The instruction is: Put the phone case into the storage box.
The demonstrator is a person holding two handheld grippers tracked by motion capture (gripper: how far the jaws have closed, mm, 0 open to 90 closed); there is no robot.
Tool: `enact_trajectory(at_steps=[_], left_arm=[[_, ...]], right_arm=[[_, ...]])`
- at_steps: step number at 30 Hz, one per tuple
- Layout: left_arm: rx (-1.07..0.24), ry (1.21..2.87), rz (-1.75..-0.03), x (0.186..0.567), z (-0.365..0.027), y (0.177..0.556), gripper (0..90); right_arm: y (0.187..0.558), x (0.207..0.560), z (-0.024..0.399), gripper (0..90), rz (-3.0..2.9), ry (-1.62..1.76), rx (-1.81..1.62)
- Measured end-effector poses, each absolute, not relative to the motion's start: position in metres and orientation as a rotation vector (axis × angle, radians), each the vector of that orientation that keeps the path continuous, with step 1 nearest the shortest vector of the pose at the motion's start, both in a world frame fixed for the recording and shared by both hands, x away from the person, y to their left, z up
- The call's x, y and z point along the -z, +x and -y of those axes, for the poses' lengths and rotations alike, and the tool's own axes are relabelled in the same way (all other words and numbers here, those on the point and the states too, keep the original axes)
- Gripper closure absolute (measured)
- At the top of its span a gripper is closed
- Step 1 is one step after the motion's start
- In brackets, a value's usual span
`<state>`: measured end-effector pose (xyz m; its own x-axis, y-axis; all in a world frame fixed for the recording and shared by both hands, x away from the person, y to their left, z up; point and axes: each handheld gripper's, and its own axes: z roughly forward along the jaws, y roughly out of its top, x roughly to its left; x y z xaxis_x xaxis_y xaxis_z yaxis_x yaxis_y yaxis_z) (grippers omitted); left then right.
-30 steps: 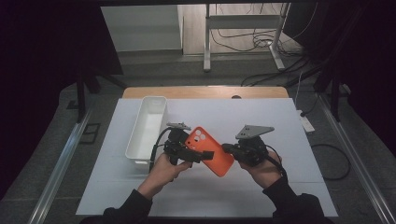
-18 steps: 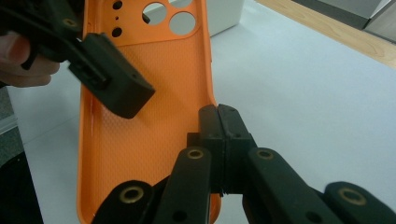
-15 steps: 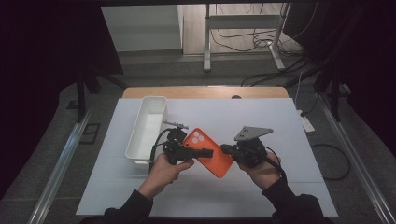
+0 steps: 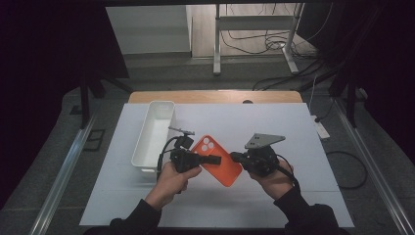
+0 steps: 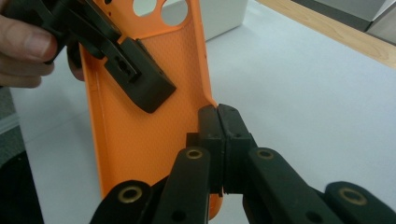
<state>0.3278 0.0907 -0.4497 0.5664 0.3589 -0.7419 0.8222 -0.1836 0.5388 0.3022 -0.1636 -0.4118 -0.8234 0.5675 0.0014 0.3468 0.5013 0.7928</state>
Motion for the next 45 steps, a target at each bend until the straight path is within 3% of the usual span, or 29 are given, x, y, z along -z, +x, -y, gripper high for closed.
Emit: enact_trajectory(at_steps=[12,25,35,37,45], left_arm=[[0.509,1.818,-0.948,0.445,-0.092,0.326,87.0],[0.438,1.901,-0.911,0.446,-0.102,0.327,86.8],[0.413,1.932,-0.862,0.443,-0.107,0.327,86.7],[0.413,1.940,-0.839,0.442,-0.108,0.326,86.7],[0.410,1.980,-0.756,0.441,-0.103,0.323,86.8]], right_arm=[[0.304,0.413,0.166,77.8,-2.505,0.799,-1.281],[0.311,0.411,0.182,38.1,-2.552,0.883,-1.356],[0.307,0.413,0.186,13.1,-2.608,0.887,-1.403],[0.304,0.416,0.186,3.3,-2.632,0.874,-1.370],[0.299,0.424,0.186,0.0,-2.683,0.823,-1.364]])
